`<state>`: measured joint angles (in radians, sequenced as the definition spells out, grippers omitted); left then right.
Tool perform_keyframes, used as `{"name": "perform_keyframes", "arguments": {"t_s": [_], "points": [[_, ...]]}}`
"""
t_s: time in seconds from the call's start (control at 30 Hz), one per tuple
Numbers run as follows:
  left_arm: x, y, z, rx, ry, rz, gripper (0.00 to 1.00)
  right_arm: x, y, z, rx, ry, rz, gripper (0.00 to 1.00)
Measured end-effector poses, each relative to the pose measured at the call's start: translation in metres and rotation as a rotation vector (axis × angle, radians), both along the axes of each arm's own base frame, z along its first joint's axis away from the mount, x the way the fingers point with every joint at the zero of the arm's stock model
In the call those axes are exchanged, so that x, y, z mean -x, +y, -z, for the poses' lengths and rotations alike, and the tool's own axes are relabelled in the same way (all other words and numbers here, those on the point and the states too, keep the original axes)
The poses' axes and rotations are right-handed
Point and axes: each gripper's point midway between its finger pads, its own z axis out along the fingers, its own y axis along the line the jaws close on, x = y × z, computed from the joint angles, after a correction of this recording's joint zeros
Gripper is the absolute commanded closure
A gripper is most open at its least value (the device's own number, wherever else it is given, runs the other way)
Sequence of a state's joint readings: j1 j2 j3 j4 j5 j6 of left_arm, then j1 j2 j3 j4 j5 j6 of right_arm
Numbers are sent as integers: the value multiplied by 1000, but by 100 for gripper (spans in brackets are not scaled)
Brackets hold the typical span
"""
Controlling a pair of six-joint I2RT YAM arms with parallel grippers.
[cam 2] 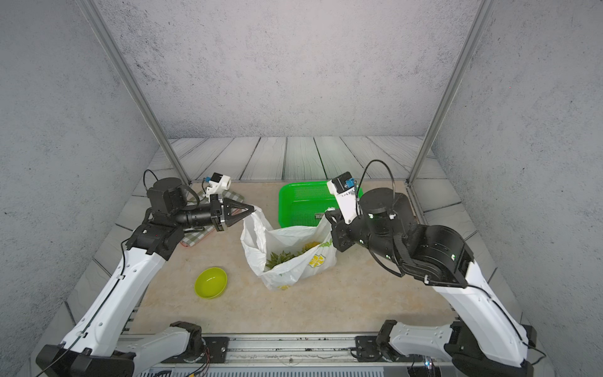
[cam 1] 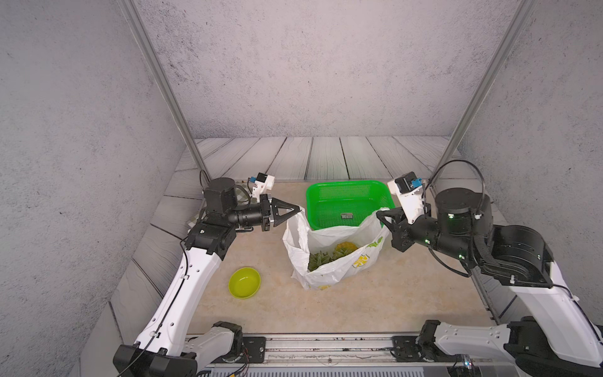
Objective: Place the pineapple into a plastic bag & tie a knot
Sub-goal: Adjust the plastic bag at the center of the board.
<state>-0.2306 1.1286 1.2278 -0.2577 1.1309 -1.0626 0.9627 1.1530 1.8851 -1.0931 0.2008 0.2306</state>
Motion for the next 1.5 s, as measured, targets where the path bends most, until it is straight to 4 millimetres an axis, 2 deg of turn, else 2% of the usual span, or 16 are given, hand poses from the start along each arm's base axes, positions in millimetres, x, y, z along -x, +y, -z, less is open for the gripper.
{"name": "perform_keyframes", "arguments": {"t_s": [0.13, 0.27, 0.5, 0.57, 0.63, 0.7, 0.8, 0.9, 1.0, 1.13, 1.23, 1.33, 1.43, 1.5], "points": [[-7, 5, -6, 4, -4, -22, 100, 5, 13, -12, -30, 32, -56, 98], [-7, 5, -10, 6, -7, -21, 100, 1, 22, 3, -11, 69, -60, 97], [-9, 5, 5, 2, 21, -18, 100, -12, 21, 83, 121, 162, 7, 93], [-11, 5, 12, -1, 33, -18, 100, -17, 22, 99, 144, 185, 23, 87], [-11, 5, 19, -4, 47, -18, 100, -20, 22, 106, 153, 193, 33, 76], [-12, 5, 24, -7, 59, -19, 100, -24, 23, 103, 144, 182, 37, 56], [-14, 5, 26, -4, 54, -19, 100, -31, 26, 90, 124, 160, 46, 39], [-16, 4, 22, 5, 34, -18, 100, -35, 28, 70, 101, 124, 46, 30], [-16, 4, 20, 13, 30, -14, 100, -33, 22, 49, 74, 88, 56, 28], [-17, 3, 17, 20, 22, -10, 100, -25, 1, 22, 34, 36, 84, 28], [-18, 3, 17, 22, 21, -8, 100, -12, -8, 5, -11, 20, 61, 33], [-18, 3, 17, 22, 22, -8, 100, 5, 6, -5, -72, 50, -55, 42], [-18, 3, 18, 22, 23, -8, 100, 22, 36, -13, -154, 115, -218, 43], [-18, 3, 18, 21, 23, -8, 100, 25, 62, -7, -180, 178, -300, 42]]}}
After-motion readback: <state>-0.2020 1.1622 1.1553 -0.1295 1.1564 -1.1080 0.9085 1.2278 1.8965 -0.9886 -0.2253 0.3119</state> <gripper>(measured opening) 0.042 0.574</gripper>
